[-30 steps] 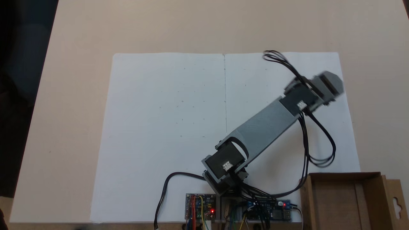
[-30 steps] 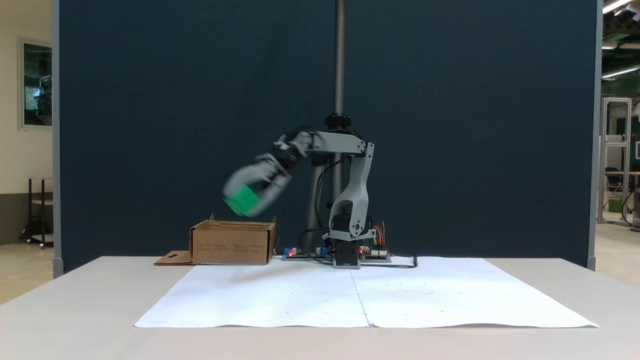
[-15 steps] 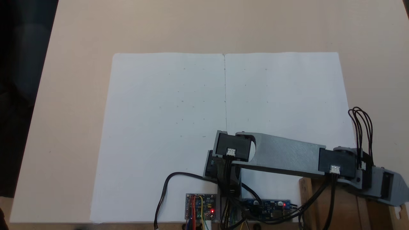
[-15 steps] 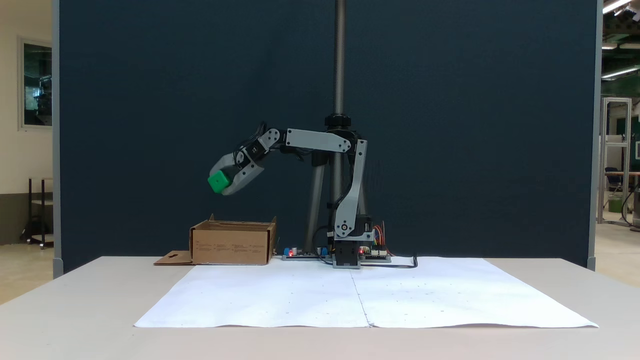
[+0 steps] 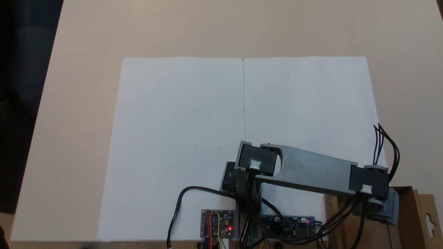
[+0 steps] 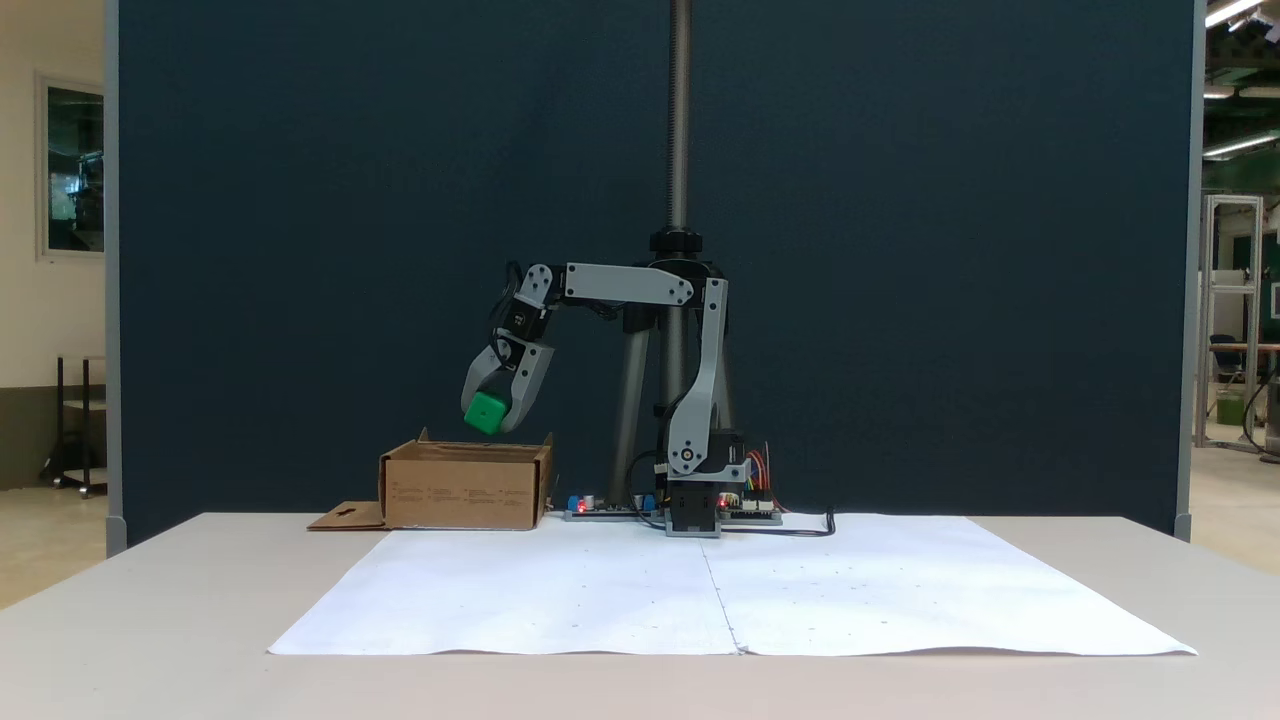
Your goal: Grasp a green dice and put it in the bin.
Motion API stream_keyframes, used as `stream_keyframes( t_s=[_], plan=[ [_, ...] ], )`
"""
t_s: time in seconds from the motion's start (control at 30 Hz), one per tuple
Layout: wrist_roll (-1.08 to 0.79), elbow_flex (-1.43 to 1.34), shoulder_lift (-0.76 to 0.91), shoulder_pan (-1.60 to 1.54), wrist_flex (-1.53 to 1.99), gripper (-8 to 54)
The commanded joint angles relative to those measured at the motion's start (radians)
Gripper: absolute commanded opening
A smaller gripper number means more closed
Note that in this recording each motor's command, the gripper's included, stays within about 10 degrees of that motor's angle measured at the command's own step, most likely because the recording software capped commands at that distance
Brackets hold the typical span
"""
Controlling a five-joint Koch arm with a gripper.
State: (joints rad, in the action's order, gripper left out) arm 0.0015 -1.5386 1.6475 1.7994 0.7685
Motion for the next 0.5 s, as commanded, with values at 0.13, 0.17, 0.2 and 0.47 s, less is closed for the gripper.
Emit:
stream_keyframes(
  t_s=[0.13, 0.17, 0.2, 0.47],
  plan=[
    [-0.115, 0.066, -0.049, 0.021, -0.055, 12.2],
    [-0.115, 0.066, -0.055, 0.023, -0.058, 13.8],
    [-0.115, 0.066, -0.061, 0.021, -0.058, 20.4],
    [-0.109, 0.066, -0.072, 0.014, -0.074, 43.2]
  ],
)
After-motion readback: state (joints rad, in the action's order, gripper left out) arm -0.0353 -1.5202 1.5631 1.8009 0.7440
